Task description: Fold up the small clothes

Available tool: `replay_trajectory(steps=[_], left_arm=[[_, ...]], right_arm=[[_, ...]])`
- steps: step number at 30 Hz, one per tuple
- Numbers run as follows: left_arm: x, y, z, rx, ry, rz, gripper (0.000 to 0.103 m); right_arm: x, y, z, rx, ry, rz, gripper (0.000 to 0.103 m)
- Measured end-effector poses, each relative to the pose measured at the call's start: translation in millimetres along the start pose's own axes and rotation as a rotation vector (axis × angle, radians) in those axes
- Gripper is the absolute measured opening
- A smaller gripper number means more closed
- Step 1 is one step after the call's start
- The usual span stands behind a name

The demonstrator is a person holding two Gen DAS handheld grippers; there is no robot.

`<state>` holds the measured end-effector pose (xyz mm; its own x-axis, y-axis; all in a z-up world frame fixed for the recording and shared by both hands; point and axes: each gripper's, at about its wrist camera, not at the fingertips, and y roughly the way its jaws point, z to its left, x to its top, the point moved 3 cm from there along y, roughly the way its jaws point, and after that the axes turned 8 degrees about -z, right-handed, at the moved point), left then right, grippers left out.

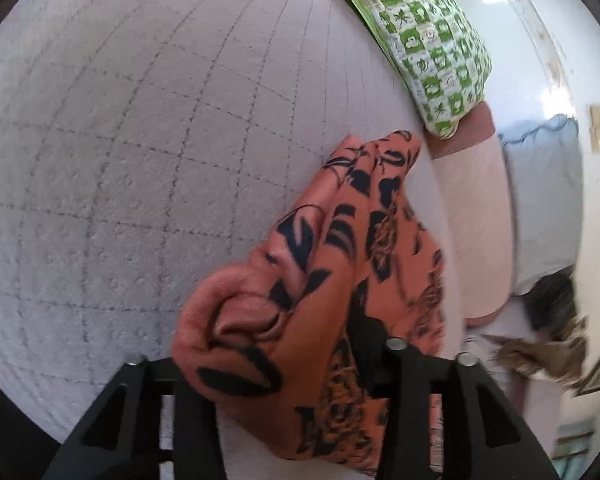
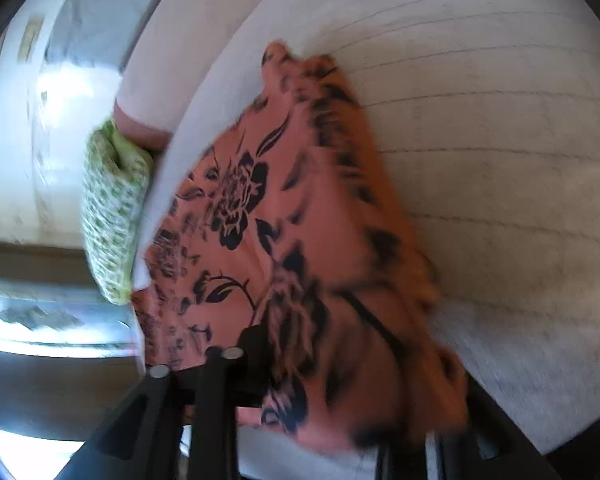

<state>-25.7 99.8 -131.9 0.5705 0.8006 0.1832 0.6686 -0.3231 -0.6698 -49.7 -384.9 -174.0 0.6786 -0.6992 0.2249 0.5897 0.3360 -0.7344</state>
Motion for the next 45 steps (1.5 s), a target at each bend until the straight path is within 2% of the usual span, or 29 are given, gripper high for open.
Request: replay_trajectory(steps=[2,3,4,5,6,8,9,10,11,13,18,21,22,23,24,26,28,32,37,42,45], left_arm=[[0.1,-1.2,3.3,-0.010,0.003,-0.021,0.047],[-1.3,-2.1,4.9,-0.014,0.011,-0.030,0.047],[-3.3,-4.6,7.1,-0.014,0.023,-0.037,0.044],[-4.5,-6.2,5.3,-0.004,0.049,-0.051,0.039],[-5.0,-7.1,2.9,0.016,0.091,-0.066,0.027],[-7.6,-9.4,2.3,0.028,0.132,-0.079,0.025],[-6.8,-6.4,-0.4,0.025,0.131,-0.083,0.023],[-7.0,-7.7,-1.5,0.017,0.135,-0.091,0.022],[-7.1,-6.9,-4.4,0.018,0.145,-0.097,0.022],[-8.1,-7.7,-9.5,0.024,0.178,-0.111,0.021],[-9.7,-13.8,-21.0,0.015,0.244,-0.143,0.020],[-11.4,-20.3,-31.4,0.005,0.293,-0.157,0.020],[-12.4,-22.7,-36.0,0.000,0.313,-0.160,0.019],[-14.4,-26.1,-42.8,-0.003,0.345,-0.163,0.019],[-17.1,-31.7,-51.4,-0.003,0.384,-0.174,0.019],[-23.4,-42.0,-68.9,-0.014,0.455,-0.193,0.019],[-32.0,-50.8,-89.3,-0.025,0.516,-0.209,0.019],[-61.0,-61.1,-140.0,-0.064,0.641,-0.211,0.018],[-116.8,-58.7,-206.7,-0.117,0.780,-0.176,0.018],[-203.6,-22.3,-259.1,-0.165,0.895,-0.083,0.018],[-261.6,17.3,-269.5,-0.174,0.975,0.001,0.020]], right_arm=[[-2.4,-18.1,5.8,-0.014,-0.053,-0.006,0.047],[-5.4,-28.2,11.0,-0.026,-0.081,-0.008,0.056],[-9.1,-37.5,20.4,-0.035,-0.121,-0.009,0.056],[-15.3,-45.4,25.6,-0.039,-0.172,-0.008,0.056],[-23.5,-54.0,30.0,-0.046,-0.239,-0.008,0.056],[-41.6,-64.3,45.9,-0.061,-0.371,-0.022,0.040],[-51.2,-69.6,48.1,-0.047,-0.423,-0.023,0.020],[-58.4,-67.7,56.8,-0.023,-0.456,-0.017,0.017],[-63.4,-60.2,72.4,0.010,-0.490,-0.030,0.017],[-68.2,-39.1,93.9,0.013,-0.543,-0.051,0.017],[-76.5,35.1,142.1,0.077,-0.576,-0.002,0.017],[-80.8,87.4,150.8,0.054,-0.616,0.017,0.017],[-84.3,110.6,144.0,0.028,-0.614,0.078,0.018],[-83.6,120.4,134.6,0.046,-0.581,0.096,0.017],[-78.7,116.4,129.6,0.102,-0.535,0.072,0.014],[-71.5,109.7,129.5,0.118,-0.500,0.123,0.014],[-58.4,95.6,125.1,0.180,-0.442,0.128,0.017],[-23.2,58.6,95.4,0.213,-0.318,0.048,0.017],[35.5,-8.0,39.8,0.184,-0.234,-0.161,0.019],[78.2,-58.8,-31.3,0.204,-0.037,-0.264,0.019],[87.8,-77.8,-46.4,0.221,-0.022,-0.302,0.019]])
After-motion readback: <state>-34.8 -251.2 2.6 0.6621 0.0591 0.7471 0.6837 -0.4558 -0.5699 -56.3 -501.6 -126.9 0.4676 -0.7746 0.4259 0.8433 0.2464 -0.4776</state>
